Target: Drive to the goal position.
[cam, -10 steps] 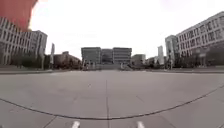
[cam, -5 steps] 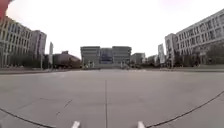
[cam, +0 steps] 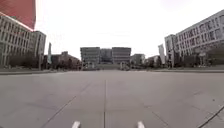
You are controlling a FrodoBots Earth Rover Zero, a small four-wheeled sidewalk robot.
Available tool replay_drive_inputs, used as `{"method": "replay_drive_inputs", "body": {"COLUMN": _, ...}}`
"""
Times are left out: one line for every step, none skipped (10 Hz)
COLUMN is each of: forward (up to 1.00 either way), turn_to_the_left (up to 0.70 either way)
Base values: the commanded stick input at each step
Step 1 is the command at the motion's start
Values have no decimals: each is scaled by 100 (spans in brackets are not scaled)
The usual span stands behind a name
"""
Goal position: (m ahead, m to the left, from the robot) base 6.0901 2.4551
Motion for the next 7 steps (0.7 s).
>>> {"method": "replay_drive_inputs", "body": {"forward": 60, "turn_to_the_left": 0}}
{"method": "replay_drive_inputs", "body": {"forward": 60, "turn_to_the_left": 0}}
{"method": "replay_drive_inputs", "body": {"forward": 60, "turn_to_the_left": 0}}
{"method": "replay_drive_inputs", "body": {"forward": 60, "turn_to_the_left": 0}}
{"method": "replay_drive_inputs", "body": {"forward": 60, "turn_to_the_left": 0}}
{"method": "replay_drive_inputs", "body": {"forward": 60, "turn_to_the_left": 0}}
{"method": "replay_drive_inputs", "body": {"forward": 60, "turn_to_the_left": 0}}
